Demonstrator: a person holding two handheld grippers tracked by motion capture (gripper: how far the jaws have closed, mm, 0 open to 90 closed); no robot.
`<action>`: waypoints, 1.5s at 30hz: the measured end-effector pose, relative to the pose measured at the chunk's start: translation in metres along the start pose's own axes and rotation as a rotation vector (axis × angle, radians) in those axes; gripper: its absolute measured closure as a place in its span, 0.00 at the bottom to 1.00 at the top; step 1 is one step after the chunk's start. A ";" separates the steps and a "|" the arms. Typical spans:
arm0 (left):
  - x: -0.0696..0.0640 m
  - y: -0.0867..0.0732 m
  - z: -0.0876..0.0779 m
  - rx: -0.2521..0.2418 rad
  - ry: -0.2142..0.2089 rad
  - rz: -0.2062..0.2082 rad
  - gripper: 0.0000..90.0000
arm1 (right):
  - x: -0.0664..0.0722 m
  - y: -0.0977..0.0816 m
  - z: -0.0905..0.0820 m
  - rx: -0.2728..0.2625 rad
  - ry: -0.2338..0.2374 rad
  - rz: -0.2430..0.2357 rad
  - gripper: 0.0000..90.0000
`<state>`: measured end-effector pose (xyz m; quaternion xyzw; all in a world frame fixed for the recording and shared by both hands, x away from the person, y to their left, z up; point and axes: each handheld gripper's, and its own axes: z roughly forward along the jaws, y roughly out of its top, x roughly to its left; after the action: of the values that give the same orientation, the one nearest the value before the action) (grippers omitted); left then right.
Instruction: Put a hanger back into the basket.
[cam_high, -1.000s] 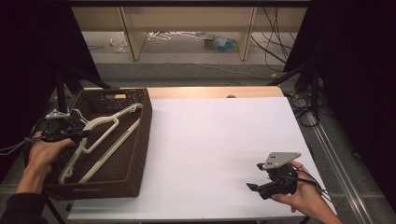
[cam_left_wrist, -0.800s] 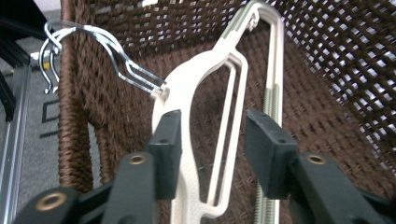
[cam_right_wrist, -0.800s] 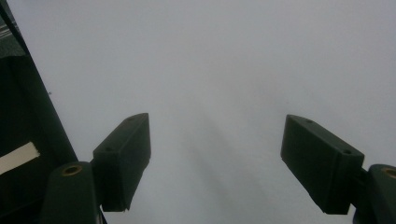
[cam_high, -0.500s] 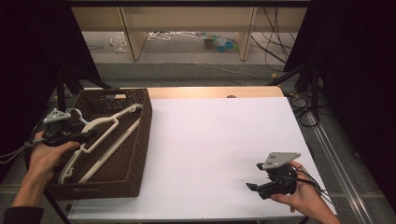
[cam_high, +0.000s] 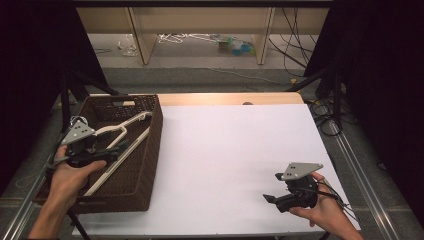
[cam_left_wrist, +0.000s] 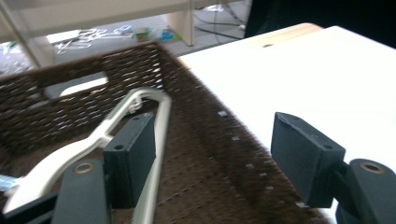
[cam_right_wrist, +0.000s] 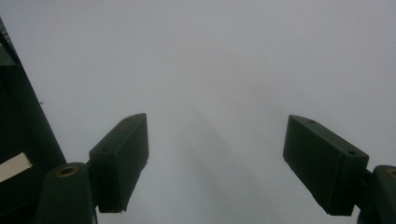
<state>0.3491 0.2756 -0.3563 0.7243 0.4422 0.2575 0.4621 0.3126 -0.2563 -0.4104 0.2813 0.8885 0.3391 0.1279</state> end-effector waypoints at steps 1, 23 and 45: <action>-0.004 0.000 0.000 -0.003 -0.010 0.010 0.33 | 0.000 0.000 0.000 -0.001 -0.004 0.003 0.26; -0.079 -0.007 0.013 -0.063 -0.158 0.062 0.20 | 0.001 0.000 0.004 -0.093 0.000 0.028 0.21; -0.108 -0.028 0.013 -0.107 -0.209 0.104 0.18 | 0.005 0.002 0.014 -0.148 0.000 0.023 0.20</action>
<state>0.2961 0.1798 -0.3836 0.7432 0.3393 0.2274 0.5299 0.3147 -0.2449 -0.4197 0.2812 0.8578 0.4053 0.1445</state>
